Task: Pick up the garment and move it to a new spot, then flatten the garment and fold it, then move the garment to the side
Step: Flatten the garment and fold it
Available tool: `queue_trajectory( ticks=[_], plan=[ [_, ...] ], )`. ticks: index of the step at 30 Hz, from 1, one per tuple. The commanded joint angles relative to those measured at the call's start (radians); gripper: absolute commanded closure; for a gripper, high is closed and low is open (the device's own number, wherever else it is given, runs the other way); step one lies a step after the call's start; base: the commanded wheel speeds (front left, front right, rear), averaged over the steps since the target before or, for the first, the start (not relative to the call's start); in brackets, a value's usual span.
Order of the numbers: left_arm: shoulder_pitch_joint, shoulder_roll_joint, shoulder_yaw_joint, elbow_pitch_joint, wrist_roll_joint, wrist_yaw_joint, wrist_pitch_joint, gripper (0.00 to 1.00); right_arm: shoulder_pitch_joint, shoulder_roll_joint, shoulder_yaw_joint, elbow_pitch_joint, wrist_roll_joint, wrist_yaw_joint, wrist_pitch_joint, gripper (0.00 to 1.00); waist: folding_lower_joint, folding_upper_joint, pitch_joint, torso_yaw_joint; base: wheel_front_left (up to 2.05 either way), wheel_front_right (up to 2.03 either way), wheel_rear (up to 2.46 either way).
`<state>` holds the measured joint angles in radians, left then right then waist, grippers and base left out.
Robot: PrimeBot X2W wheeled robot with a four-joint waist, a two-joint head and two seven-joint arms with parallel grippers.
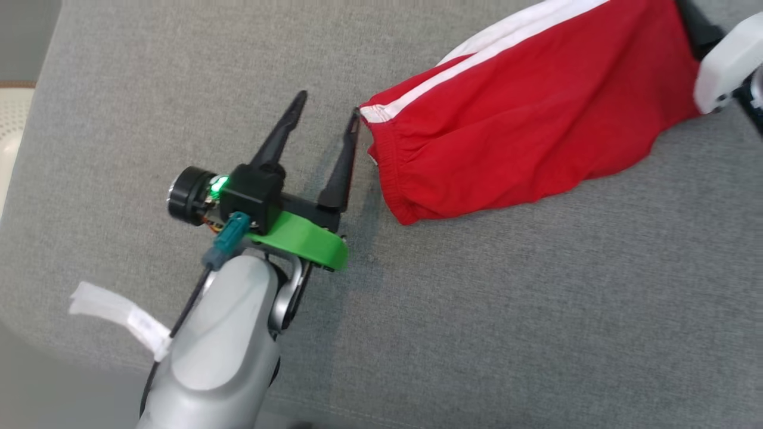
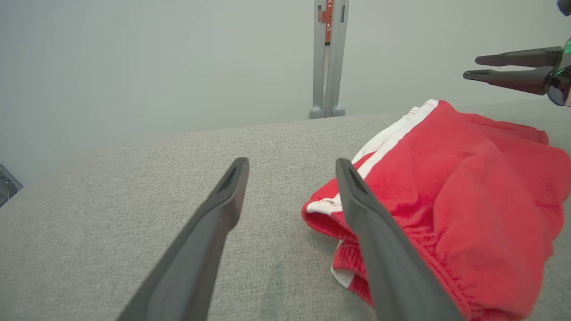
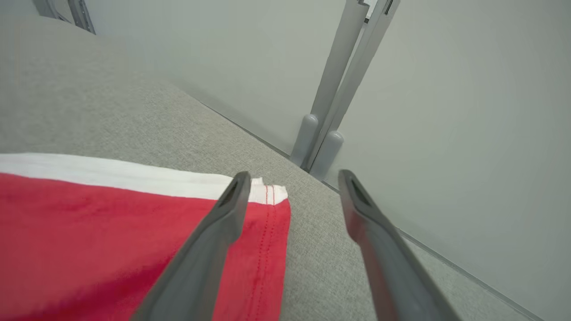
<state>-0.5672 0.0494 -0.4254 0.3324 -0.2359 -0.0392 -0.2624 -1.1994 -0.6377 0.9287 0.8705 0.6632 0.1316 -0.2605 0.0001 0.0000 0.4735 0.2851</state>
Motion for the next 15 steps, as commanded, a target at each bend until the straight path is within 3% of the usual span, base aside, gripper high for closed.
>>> queue_trajectory(
  ticks=[1,8,15],
  plan=[
    [0.026,0.003,0.031,-0.016,0.007,0.007,-0.003,0.00,0.045,0.013,-0.046,-0.042,-0.020,-0.002,-0.004,0.00,-0.0001,0.0000,-0.067,-0.044,0.00,0.00,0.00],
    [0.132,0.003,0.153,-0.103,-0.017,-0.002,-0.003,0.00,0.294,0.082,-0.339,-0.276,-0.145,-0.002,-0.004,0.00,-0.0001,0.0000,-0.163,-0.100,0.00,0.00,0.00],
    [0.247,0.003,0.188,-0.176,0.005,0.016,-0.003,0.00,0.609,0.217,-0.607,-0.520,-0.267,-0.002,-0.004,0.00,-0.0001,0.0000,-0.239,-0.151,0.00,0.00,0.00]
  ],
)
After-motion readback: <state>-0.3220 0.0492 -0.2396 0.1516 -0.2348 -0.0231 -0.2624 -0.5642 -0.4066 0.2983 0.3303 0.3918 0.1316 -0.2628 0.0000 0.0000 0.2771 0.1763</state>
